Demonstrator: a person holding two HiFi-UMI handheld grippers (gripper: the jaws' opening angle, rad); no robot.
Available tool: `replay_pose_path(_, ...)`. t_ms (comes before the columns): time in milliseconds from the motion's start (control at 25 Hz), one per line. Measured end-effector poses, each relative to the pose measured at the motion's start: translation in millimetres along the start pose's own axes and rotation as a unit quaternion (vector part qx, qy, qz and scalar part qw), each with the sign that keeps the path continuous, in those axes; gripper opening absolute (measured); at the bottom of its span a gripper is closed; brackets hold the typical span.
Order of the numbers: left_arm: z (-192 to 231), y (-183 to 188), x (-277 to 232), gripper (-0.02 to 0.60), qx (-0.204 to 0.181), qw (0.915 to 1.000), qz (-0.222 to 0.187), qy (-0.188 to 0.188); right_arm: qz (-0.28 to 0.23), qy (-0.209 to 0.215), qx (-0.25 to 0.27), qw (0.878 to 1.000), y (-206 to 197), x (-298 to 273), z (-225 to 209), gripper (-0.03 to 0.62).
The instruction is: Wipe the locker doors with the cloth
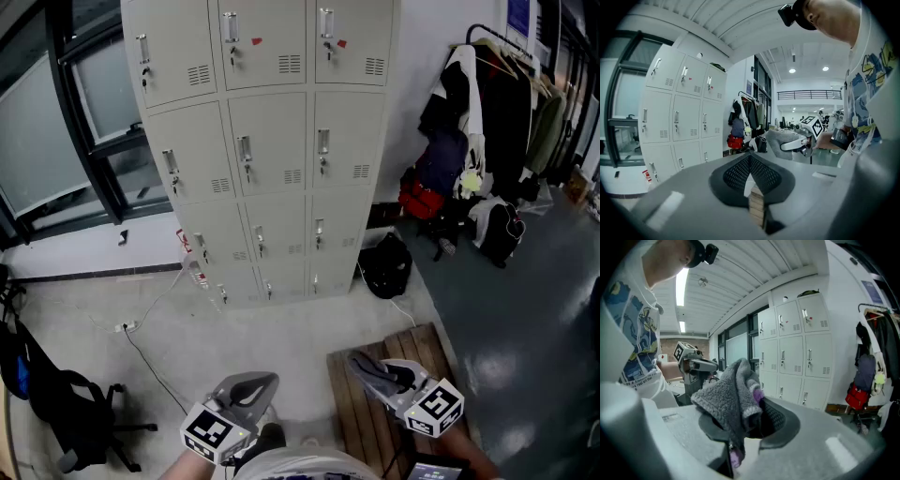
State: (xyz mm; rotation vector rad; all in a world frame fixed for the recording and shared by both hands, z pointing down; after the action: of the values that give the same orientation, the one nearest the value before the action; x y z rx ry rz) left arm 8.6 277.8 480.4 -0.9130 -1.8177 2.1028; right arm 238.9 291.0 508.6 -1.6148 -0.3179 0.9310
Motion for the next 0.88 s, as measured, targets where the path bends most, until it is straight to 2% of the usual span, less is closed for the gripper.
replay_pose_path(120,2.3,-0.1,1.6,0.002,0.008,0.9999,0.013,0.001,0.003,-0.002,0.009,1.000,-0.9,-0.8,0.8,0.112)
replay_pose_path(400,13.9,11.7,-2.9,0.003,-0.007,1.0000,-0.002,0.002,0.011,0.006,0.024,1.000,2.9,-6.5,-7.8,0.111)
replay_pose_path(600,44.9,27.1,-11.2,0.002,-0.012,0.9999,0.002,0.001,0.047,0.027,0.070,0.996,13.0,-34.7,-23.8,0.110)
replay_pose_path(760,91.3,48.7,-24.9,0.003,-0.003,1.0000,-0.009,0.000,0.051,0.026,0.111,0.992,51.5,-70.1,-52.4,0.110)
replay_pose_path(880,135.5,70.8,-41.0,0.003,-0.018,0.9995,-0.023,-0.008,0.043,0.016,0.149,0.988,98.9,-102.4,-79.4,0.110)
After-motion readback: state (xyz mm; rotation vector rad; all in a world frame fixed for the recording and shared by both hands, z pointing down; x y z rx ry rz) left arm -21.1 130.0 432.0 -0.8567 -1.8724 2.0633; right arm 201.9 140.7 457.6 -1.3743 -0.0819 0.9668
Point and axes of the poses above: the fingertips, and each gripper's own axes: x backward along the fingers, z to its left, y out of its top, the point moved 4 cm from there along x, backward along the fingers, and after that the axes turned 6 degrees about z, right-handed, at the moved point
